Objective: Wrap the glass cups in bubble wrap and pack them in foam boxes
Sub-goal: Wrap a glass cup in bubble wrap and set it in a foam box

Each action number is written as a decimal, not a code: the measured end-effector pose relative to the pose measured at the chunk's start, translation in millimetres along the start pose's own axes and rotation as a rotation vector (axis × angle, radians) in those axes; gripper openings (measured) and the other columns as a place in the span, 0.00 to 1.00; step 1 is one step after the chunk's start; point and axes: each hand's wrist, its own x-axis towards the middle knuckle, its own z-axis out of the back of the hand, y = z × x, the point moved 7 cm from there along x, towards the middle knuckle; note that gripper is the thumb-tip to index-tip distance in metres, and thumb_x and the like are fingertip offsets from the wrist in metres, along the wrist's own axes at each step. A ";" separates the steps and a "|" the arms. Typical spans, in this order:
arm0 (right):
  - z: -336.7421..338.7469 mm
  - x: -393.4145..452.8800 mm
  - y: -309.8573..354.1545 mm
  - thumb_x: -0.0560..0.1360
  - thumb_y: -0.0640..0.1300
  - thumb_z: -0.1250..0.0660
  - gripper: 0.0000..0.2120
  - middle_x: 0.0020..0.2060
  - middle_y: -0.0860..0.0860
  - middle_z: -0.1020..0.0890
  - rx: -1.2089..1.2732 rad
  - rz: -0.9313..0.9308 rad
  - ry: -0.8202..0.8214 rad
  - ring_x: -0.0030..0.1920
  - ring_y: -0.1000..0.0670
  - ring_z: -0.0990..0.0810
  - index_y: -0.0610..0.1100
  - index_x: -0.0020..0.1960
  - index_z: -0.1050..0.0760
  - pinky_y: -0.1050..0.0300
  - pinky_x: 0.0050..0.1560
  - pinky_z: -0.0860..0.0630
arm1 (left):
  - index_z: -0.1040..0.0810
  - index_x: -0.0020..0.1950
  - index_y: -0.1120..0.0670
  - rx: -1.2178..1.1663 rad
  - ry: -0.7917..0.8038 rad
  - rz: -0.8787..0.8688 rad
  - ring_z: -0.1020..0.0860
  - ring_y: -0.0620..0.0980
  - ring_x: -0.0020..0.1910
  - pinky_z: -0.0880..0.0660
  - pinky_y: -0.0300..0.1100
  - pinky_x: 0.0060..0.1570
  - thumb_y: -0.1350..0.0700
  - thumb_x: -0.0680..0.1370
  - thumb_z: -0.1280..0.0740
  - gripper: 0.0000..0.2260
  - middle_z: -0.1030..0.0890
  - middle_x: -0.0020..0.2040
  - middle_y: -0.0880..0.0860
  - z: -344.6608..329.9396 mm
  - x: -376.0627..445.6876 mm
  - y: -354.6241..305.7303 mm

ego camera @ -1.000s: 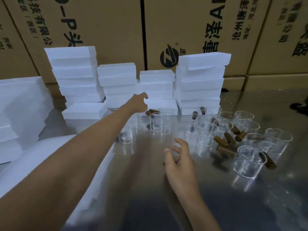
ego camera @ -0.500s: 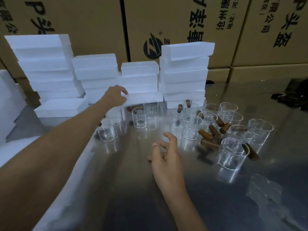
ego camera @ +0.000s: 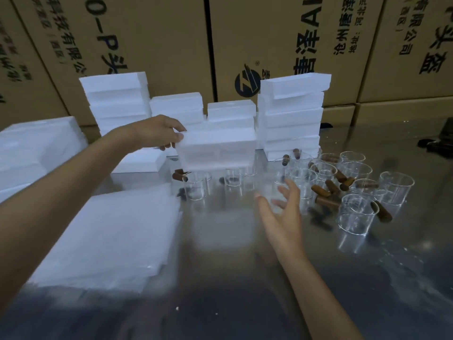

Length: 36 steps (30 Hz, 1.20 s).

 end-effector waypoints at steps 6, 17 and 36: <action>10.9 -9.9 5.0 0.75 0.58 0.30 0.32 0.61 0.63 0.27 0.093 0.010 0.039 0.61 0.64 0.27 0.63 0.74 0.40 0.65 0.57 0.32 | 0.20 0.44 0.59 -0.127 0.356 0.074 0.27 0.46 0.31 0.28 0.37 0.34 0.62 0.82 0.40 0.11 0.21 0.33 0.51 -41.6 -43.8 -12.3; 22.3 -9.4 -10.0 0.77 0.48 0.32 0.16 0.56 0.49 0.24 -0.244 -0.053 -0.087 0.56 0.47 0.24 0.48 0.64 0.29 0.50 0.54 0.26 | 0.22 0.47 0.54 -0.145 -0.077 0.208 0.26 0.49 0.36 0.33 0.39 0.32 0.53 0.81 0.38 0.08 0.20 0.39 0.50 -70.5 -71.2 46.4; -154.6 26.0 60.7 0.76 0.33 0.42 0.30 0.77 0.47 0.37 -0.785 0.292 0.721 0.77 0.44 0.40 0.47 0.77 0.37 0.47 0.75 0.40 | 0.27 0.43 0.48 -0.022 -0.242 0.248 0.25 0.45 0.41 0.33 0.40 0.34 0.41 0.77 0.33 0.12 0.25 0.42 0.45 -69.1 -116.5 103.7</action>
